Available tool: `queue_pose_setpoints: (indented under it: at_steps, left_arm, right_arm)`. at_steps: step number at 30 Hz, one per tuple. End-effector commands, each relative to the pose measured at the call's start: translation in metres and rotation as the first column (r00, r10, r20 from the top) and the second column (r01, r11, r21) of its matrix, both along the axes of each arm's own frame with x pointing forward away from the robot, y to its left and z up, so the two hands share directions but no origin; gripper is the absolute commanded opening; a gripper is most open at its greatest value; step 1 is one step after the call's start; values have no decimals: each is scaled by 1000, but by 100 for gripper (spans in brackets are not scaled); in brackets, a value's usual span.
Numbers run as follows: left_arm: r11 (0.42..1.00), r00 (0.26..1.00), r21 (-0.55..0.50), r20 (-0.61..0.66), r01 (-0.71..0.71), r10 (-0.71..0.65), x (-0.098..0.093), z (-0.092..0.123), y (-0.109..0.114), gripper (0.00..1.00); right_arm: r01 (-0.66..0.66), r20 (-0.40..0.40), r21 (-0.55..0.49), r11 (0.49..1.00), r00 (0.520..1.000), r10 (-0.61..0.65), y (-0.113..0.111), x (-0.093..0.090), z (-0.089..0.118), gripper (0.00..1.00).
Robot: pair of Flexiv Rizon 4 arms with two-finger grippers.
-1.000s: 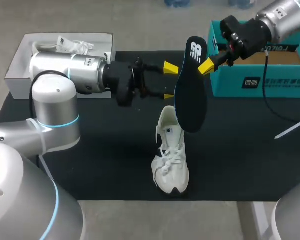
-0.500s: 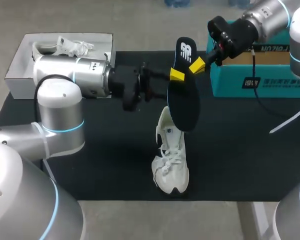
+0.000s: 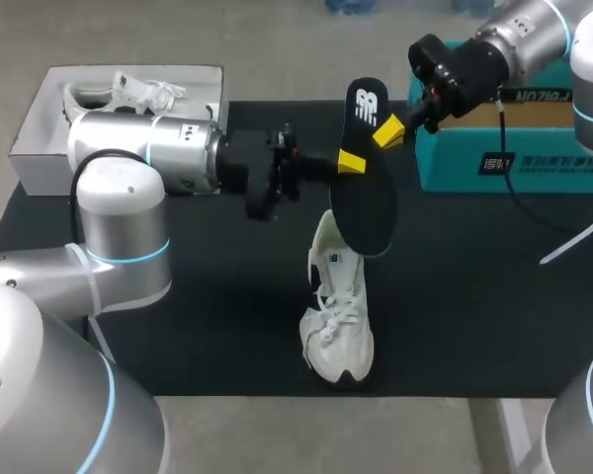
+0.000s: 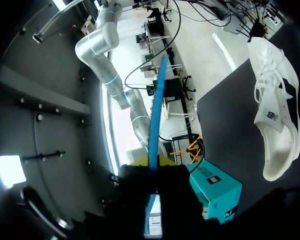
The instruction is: Take the shoe out of the shoebox, open the shoe tongue, remove and reinsert the insole, then place the shoe into the shoebox
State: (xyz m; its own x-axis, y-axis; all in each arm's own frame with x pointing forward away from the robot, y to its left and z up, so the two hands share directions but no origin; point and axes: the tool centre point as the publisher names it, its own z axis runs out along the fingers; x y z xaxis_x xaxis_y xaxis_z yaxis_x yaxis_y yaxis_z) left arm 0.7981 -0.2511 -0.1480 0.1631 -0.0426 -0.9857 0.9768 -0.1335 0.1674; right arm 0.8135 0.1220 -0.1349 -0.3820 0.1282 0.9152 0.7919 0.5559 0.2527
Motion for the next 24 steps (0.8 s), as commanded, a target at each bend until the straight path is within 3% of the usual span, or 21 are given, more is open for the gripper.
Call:
queue_pose_setpoints:
  at_steps: [1, 5, 11, 16, 21, 24]
  left_arm:
    - [1000, 1000, -1, -1, -7, 7, 1, -2, 1, 0]
    - [1000, 1000, 14, -10, -11, 11, 5, -5, 6, 0]
    - [999, 999, 41, -43, 0, 2, 9, -15, 12, 0]
    - [998, 997, 57, -71, 9, -5, 11, -24, 14, 0]
    - [998, 996, 69, -93, 13, -6, 13, -31, 17, 0]
    - [997, 994, 77, -106, 20, -12, 14, -33, 19, 0]
  right_arm:
    - [24, 9, -26, 999, 1000, -24, -7, -5, 1, 100]
    - [63, 76, -114, 991, 996, -55, -28, -13, 14, 100]
    - [104, 202, -306, 946, 979, -42, -54, -25, 52, 100]
    - [103, 281, -436, 894, 959, 26, -61, -32, 75, 100]
    - [135, 361, -578, 805, 927, 104, -64, -39, 95, 100]
    - [163, 404, -612, 774, 906, 129, -64, -44, 104, 100]
